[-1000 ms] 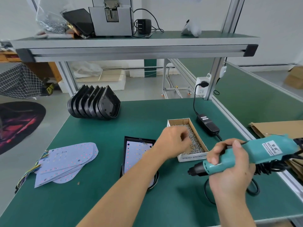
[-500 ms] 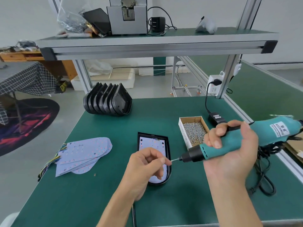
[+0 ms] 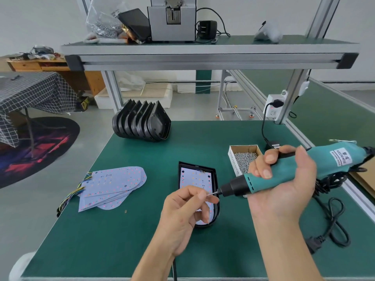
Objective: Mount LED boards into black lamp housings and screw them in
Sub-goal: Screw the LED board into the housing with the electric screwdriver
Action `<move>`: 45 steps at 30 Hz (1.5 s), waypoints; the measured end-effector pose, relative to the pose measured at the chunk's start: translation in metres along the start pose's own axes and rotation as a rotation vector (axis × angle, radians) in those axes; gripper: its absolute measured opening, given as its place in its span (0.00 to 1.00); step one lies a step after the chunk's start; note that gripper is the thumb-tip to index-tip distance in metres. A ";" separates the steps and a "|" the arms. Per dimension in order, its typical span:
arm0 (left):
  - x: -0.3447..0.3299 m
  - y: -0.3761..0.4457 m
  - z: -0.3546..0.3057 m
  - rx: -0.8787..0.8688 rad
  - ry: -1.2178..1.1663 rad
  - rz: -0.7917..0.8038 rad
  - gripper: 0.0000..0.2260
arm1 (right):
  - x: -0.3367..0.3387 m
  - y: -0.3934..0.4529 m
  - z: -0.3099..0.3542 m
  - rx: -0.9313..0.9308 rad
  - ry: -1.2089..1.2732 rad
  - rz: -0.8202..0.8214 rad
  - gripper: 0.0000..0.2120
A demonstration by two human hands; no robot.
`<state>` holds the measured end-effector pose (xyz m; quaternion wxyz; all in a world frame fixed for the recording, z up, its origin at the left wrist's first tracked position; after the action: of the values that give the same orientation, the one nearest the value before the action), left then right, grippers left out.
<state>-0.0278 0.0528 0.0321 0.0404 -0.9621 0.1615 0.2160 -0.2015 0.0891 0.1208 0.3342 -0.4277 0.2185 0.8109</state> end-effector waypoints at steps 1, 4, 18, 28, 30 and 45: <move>0.002 0.001 0.000 0.007 -0.022 -0.022 0.06 | 0.000 0.000 0.000 -0.002 -0.002 -0.002 0.11; 0.004 0.003 0.001 0.014 -0.034 -0.062 0.06 | 0.000 -0.001 -0.002 -0.011 0.000 -0.007 0.11; -0.005 -0.003 0.001 0.008 0.044 0.136 0.12 | 0.000 -0.001 0.000 -0.002 -0.005 -0.013 0.11; -0.008 -0.003 -0.002 -0.003 0.079 0.097 0.14 | 0.001 -0.001 0.000 -0.003 -0.017 0.003 0.11; -0.009 -0.004 -0.003 -0.006 0.099 0.095 0.14 | 0.002 -0.001 0.000 -0.004 -0.017 -0.001 0.11; -0.008 -0.005 -0.002 -0.134 0.450 0.012 0.17 | 0.009 0.001 -0.005 0.004 -0.010 -0.009 0.12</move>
<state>-0.0323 0.0595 0.0378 -0.0620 -0.9856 0.1574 0.0064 -0.2030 0.0886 0.1108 0.3400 -0.4240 0.2167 0.8109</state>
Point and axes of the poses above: each hand's wrist, its own y-axis towards the middle knuckle, its own x-axis out of the back of the hand, z = x × y, the point moved 5 cm from there along y, towards the middle knuckle, and after that the axes turned 9 degrees about -z, right-handed, at the moved point
